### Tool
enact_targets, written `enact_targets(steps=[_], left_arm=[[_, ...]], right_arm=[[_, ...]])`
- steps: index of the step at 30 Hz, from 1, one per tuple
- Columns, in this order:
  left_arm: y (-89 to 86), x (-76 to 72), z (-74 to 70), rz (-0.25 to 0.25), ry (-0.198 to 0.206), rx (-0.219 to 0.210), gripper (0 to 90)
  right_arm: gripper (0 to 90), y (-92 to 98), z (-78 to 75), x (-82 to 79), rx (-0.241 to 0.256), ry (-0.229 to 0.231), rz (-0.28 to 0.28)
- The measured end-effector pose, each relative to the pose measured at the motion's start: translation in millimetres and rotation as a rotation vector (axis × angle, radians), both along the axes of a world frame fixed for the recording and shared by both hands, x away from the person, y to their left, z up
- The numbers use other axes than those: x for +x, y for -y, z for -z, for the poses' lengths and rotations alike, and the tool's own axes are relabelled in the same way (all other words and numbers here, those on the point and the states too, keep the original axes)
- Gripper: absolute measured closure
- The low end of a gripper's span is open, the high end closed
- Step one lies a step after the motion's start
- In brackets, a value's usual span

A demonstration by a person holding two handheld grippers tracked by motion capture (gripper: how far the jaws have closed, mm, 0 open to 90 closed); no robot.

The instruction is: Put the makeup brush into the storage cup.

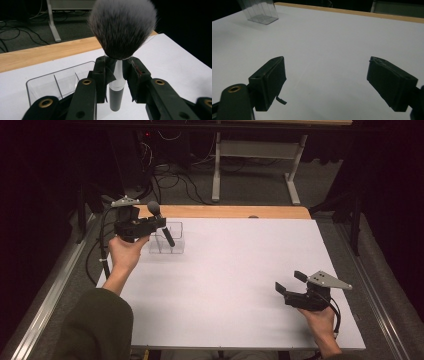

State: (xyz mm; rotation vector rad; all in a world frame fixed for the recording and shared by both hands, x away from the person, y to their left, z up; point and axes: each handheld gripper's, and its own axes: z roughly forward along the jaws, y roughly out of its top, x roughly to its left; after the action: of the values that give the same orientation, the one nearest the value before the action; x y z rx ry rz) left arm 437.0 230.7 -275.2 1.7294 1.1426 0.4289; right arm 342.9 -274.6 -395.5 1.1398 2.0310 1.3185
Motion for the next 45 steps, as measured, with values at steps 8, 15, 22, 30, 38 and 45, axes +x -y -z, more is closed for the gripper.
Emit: enact_targets(steps=[8, 15, 22, 30, 38, 45], left_arm=[[0.3, 7.5, 0.7, -0.030, 0.002, 0.014, 69.8], [-1.2, 12.6, 2.1, -0.058, 0.007, 0.020, 69.8], [-4.8, 17.1, 1.9, -0.087, 0.012, 0.032, 69.8], [-8.6, 23.2, 5.8, -0.121, 0.008, 0.036, 69.8], [-9.0, 28.8, 10.4, -0.151, 0.008, 0.049, 69.8], [-6.2, 32.3, 12.8, -0.162, 0.013, 0.061, 69.8]], right_arm=[[17.2, 0.0, 0.0, 0.0, 0.000, 0.000, -0.001], [17.2, -0.1, 0.1, 0.1, 0.001, 0.000, -0.001], [17.2, -0.1, 0.2, 0.1, 0.001, -0.002, -0.001], [17.2, -0.1, 0.4, 0.2, 0.004, -0.004, 0.000], [17.2, -0.3, 0.6, 0.4, 0.004, -0.005, -0.002], [17.2, 0.0, 0.5, 0.4, 0.005, -0.003, -0.004]])
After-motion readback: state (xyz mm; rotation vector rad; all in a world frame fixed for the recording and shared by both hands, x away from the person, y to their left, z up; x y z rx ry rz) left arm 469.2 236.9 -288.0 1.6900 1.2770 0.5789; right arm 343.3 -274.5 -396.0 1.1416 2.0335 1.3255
